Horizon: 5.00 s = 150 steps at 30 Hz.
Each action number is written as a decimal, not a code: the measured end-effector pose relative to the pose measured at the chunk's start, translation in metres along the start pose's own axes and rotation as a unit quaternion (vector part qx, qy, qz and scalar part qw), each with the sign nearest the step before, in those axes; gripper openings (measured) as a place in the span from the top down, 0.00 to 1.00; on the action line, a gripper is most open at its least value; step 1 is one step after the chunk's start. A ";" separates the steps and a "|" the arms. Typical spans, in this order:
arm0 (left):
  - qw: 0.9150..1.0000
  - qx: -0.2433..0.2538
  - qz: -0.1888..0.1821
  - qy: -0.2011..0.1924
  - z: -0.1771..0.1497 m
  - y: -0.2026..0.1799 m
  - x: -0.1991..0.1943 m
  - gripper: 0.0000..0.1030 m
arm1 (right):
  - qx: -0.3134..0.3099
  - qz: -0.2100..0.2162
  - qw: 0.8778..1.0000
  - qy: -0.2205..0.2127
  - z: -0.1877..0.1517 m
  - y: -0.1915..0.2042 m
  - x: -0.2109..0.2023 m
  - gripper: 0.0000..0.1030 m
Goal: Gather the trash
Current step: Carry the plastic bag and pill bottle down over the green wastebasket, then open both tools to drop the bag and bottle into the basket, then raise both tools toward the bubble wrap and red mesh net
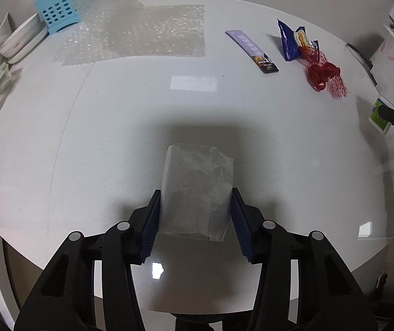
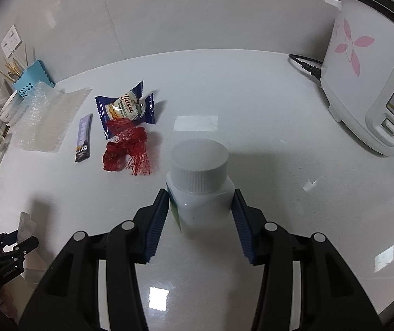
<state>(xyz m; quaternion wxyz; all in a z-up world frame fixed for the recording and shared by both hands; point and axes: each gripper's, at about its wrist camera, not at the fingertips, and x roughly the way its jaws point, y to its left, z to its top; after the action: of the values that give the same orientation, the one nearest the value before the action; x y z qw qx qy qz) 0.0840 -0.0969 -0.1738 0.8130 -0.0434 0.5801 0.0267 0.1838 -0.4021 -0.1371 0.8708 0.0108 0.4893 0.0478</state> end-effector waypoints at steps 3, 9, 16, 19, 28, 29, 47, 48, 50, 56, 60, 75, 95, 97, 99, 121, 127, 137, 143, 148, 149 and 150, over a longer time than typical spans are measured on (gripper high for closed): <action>1.000 -0.004 -0.002 -0.002 -0.002 0.004 -0.003 0.54 | 0.001 0.002 1.000 -0.001 -0.003 0.002 -0.002 0.56; 1.000 0.000 -0.006 -0.014 -0.008 0.009 -0.017 0.54 | 0.001 0.007 1.000 -0.004 -0.013 0.012 -0.013 0.56; 0.999 0.002 -0.018 -0.033 -0.020 0.016 -0.040 0.53 | 0.000 0.012 1.000 -0.013 -0.036 0.035 -0.035 0.56; 0.999 0.005 -0.026 -0.039 -0.026 0.019 -0.049 0.53 | -0.005 0.012 1.000 -0.018 -0.047 0.047 -0.046 0.56; 0.997 0.034 -0.039 -0.052 -0.057 0.027 -0.073 0.53 | -0.015 0.019 0.999 -0.028 -0.088 0.090 -0.083 0.56; 0.997 0.037 -0.040 -0.052 -0.061 0.029 -0.075 0.53 | -0.017 0.021 0.999 -0.030 -0.095 0.097 -0.089 0.56; 0.994 0.072 -0.068 -0.035 -0.160 0.055 -0.067 0.53 | -0.049 0.045 0.998 0.010 -0.227 0.171 -0.117 0.56; 0.994 0.073 -0.070 -0.034 -0.165 0.056 -0.064 0.53 | -0.049 0.045 0.998 0.017 -0.235 0.173 -0.114 0.56; 0.994 0.073 -0.074 -0.032 -0.174 0.058 -0.058 0.53 | -0.048 0.045 0.997 0.028 -0.249 0.174 -0.107 0.56; 0.994 0.072 -0.080 -0.017 -0.195 0.062 -0.035 0.53 | -0.051 0.039 0.997 0.051 -0.282 0.177 -0.083 0.56; 0.994 0.074 -0.085 -0.003 -0.208 0.063 -0.021 0.53 | -0.050 0.040 0.995 0.071 -0.299 0.179 -0.065 0.56; 0.995 0.064 -0.074 0.034 -0.236 0.068 0.011 0.53 | -0.055 0.047 0.991 0.115 -0.337 0.189 -0.023 0.56; 0.993 0.074 -0.076 0.051 -0.239 0.062 0.029 0.52 | -0.033 0.031 0.993 0.109 -0.335 0.179 -0.026 0.47; 0.992 0.075 -0.079 0.056 -0.239 0.060 0.034 0.52 | -0.028 0.026 0.994 0.106 -0.333 0.174 -0.029 0.46; 0.992 0.079 -0.083 0.060 -0.241 0.054 0.039 0.52 | -0.024 0.021 0.994 0.104 -0.331 0.171 -0.031 0.43; 0.986 0.101 -0.104 0.078 -0.243 0.033 0.049 0.37 | -0.003 -0.007 0.996 0.088 -0.319 0.138 -0.052 0.32; 0.987 0.105 -0.101 0.071 -0.243 0.029 0.044 0.31 | 0.000 -0.009 0.996 0.084 -0.312 0.136 -0.056 0.32; 0.989 0.104 -0.104 0.024 -0.224 0.027 0.017 0.08 | 0.006 -0.009 0.998 0.068 -0.300 0.137 -0.063 0.32; 0.990 0.098 -0.101 -0.020 -0.201 0.035 -0.018 0.06 | 0.012 -0.010 0.999 0.043 -0.279 0.136 -0.074 0.32; 0.991 0.088 -0.088 -0.049 -0.177 0.046 -0.042 0.06 | 0.009 -0.017 1.000 0.012 -0.252 0.135 -0.086 0.26; 0.991 0.086 -0.086 -0.053 -0.172 0.048 -0.046 0.06 | 0.007 -0.019 1.000 0.005 -0.245 0.134 -0.089 0.24; 0.991 0.084 -0.085 -0.057 -0.166 0.051 -0.050 0.06 | 0.007 -0.023 1.000 0.000 -0.239 0.134 -0.091 0.22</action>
<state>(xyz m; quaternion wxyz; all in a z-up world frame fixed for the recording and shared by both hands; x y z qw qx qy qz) -0.0937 -0.0631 -0.1821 0.8449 -0.0227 0.5270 -0.0887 -0.0770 -0.2842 -0.1759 0.8715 0.0057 0.4898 0.0248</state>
